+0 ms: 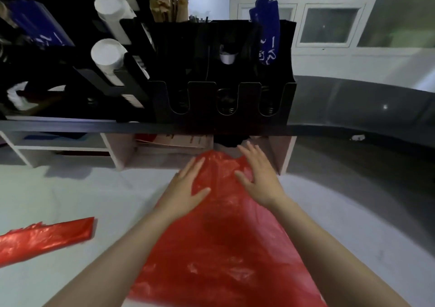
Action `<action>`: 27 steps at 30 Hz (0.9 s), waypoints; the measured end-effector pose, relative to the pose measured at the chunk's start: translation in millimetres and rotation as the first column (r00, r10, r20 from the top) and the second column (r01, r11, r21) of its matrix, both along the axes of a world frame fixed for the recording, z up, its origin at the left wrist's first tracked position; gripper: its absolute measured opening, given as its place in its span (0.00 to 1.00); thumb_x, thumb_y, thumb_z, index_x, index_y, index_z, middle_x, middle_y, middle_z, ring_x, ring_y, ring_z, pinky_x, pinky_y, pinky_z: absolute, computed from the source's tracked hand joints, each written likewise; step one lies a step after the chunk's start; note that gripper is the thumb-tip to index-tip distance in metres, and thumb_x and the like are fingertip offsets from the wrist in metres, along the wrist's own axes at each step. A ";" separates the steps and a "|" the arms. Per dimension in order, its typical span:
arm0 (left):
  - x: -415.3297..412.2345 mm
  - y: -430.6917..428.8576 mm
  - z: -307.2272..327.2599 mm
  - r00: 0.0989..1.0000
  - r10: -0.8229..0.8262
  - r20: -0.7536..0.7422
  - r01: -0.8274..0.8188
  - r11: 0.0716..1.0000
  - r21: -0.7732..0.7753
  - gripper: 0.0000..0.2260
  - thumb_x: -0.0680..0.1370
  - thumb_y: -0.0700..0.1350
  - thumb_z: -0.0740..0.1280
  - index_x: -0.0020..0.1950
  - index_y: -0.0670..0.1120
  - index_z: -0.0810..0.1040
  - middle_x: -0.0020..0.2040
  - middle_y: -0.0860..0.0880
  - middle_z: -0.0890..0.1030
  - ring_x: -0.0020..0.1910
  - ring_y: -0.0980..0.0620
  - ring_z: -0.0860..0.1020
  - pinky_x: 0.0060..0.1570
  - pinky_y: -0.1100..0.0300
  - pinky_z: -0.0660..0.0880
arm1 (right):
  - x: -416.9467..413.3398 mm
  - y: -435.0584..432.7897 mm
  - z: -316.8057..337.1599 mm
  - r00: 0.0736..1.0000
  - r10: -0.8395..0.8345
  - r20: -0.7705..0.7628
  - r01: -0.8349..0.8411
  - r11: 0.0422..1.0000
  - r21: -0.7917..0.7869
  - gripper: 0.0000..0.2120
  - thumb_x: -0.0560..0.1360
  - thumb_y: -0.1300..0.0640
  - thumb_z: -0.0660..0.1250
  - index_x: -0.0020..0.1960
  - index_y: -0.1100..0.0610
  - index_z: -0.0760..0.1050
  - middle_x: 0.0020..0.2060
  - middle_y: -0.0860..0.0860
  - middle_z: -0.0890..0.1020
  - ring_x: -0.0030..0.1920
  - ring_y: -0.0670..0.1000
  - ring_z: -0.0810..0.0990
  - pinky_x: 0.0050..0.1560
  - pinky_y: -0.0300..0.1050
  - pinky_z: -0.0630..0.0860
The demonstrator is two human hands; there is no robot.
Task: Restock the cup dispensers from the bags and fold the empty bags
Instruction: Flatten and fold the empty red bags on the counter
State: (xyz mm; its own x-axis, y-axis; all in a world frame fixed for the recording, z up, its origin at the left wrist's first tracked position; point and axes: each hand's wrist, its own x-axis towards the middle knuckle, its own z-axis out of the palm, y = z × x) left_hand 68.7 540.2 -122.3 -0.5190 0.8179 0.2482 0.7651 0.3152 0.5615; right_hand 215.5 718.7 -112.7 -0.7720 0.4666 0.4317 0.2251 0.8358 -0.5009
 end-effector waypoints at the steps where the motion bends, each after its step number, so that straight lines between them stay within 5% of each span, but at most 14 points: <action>1: 2.1 6.5 -11.0 0.997 -0.029 -0.077 0.021 0.995 -0.102 0.35 0.76 0.56 0.66 0.78 0.53 0.52 0.79 0.50 0.47 0.77 0.52 0.49 0.74 0.53 0.51 | -6.2 1.9 -4.3 0.996 0.037 0.084 -0.043 0.996 0.074 0.30 0.76 0.44 0.63 0.76 0.45 0.56 0.77 0.47 0.54 0.77 0.50 0.46 0.73 0.52 0.48; 6: 7.9 6.0 -67.9 0.982 -0.088 -0.169 -0.005 0.875 -0.483 0.43 0.73 0.66 0.62 0.74 0.60 0.32 0.75 0.52 0.31 0.74 0.49 0.32 0.70 0.44 0.34 | -3.4 7.7 -49.4 0.848 0.039 0.528 -0.132 0.981 0.139 0.31 0.75 0.36 0.57 0.75 0.44 0.56 0.77 0.46 0.55 0.77 0.50 0.45 0.71 0.63 0.36; 9: 9.4 -11.7 -93.7 0.993 -0.061 -0.102 -0.014 0.793 -0.609 0.43 0.72 0.70 0.59 0.70 0.63 0.27 0.74 0.51 0.29 0.73 0.47 0.30 0.69 0.41 0.34 | 15.2 1.5 -79.1 0.741 0.043 0.671 -0.136 0.987 0.087 0.31 0.75 0.33 0.54 0.75 0.43 0.57 0.76 0.45 0.56 0.77 0.51 0.47 0.70 0.66 0.36; 12: 13.7 -30.7 -106.7 1.000 0.010 -0.009 -0.013 0.730 -0.683 0.40 0.72 0.72 0.55 0.74 0.63 0.35 0.77 0.48 0.35 0.75 0.45 0.32 0.71 0.41 0.40 | 33.1 -7.5 -95.8 0.743 0.071 0.666 -0.094 0.996 -0.001 0.29 0.75 0.33 0.53 0.74 0.41 0.59 0.75 0.43 0.58 0.75 0.50 0.53 0.71 0.62 0.43; 14: 11.9 -37.2 -97.0 1.000 -0.015 0.000 0.010 0.698 -0.716 0.38 0.72 0.72 0.54 0.76 0.61 0.41 0.78 0.47 0.40 0.76 0.44 0.38 0.73 0.43 0.45 | 36.9 -10.2 -92.0 0.848 0.130 0.514 -0.093 0.991 -0.097 0.21 0.77 0.38 0.57 0.68 0.40 0.68 0.69 0.40 0.70 0.70 0.46 0.63 0.70 0.55 0.51; 16: 4.4 -36.6 -77.2 0.999 -0.042 0.015 0.042 0.749 -0.662 0.32 0.75 0.68 0.56 0.76 0.57 0.57 0.77 0.45 0.57 0.76 0.46 0.55 0.72 0.52 0.56 | 36.5 -11.2 -81.6 0.977 0.127 0.174 -0.069 0.949 -0.307 0.10 0.77 0.50 0.64 0.57 0.40 0.77 0.54 0.35 0.79 0.58 0.39 0.75 0.63 0.45 0.66; 19: -11.8 -29.4 -45.3 0.998 0.058 0.024 -0.046 0.937 -0.346 0.13 0.78 0.56 0.62 0.60 0.53 0.78 0.56 0.52 0.81 0.57 0.50 0.78 0.54 0.59 0.72 | 34.3 7.1 -74.6 0.954 -0.232 -0.187 0.121 0.875 -0.470 0.18 0.75 0.64 0.66 0.48 0.39 0.77 0.49 0.40 0.80 0.43 0.42 0.79 0.45 0.31 0.72; 21: -23.4 -25.0 -33.4 0.987 0.161 -0.017 -0.162 0.976 -0.149 0.08 0.77 0.48 0.66 0.54 0.51 0.80 0.49 0.51 0.81 0.47 0.49 0.79 0.46 0.58 0.72 | 31.8 21.8 -73.3 0.934 -0.336 -0.124 0.247 0.855 -0.455 0.21 0.72 0.70 0.63 0.51 0.44 0.77 0.55 0.46 0.77 0.42 0.43 0.78 0.43 0.25 0.70; 24: -48.1 -11.4 -35.3 0.967 0.256 0.011 -0.256 0.966 -0.028 0.12 0.76 0.41 0.65 0.58 0.49 0.77 0.50 0.49 0.77 0.43 0.51 0.75 0.44 0.59 0.70 | 28.3 31.9 -78.5 0.976 -0.191 0.107 0.219 0.880 -0.422 0.22 0.68 0.75 0.63 0.51 0.52 0.81 0.51 0.46 0.78 0.49 0.47 0.80 0.44 0.19 0.66; 27: -70.3 10.1 -41.9 0.884 0.306 0.352 -0.291 0.952 -0.096 0.16 0.79 0.41 0.62 0.67 0.47 0.72 0.62 0.45 0.75 0.55 0.47 0.77 0.51 0.58 0.71 | 31.8 21.5 -88.5 0.977 0.024 0.210 0.038 0.957 -0.289 0.20 0.68 0.72 0.64 0.51 0.52 0.82 0.55 0.44 0.81 0.58 0.49 0.78 0.58 0.35 0.71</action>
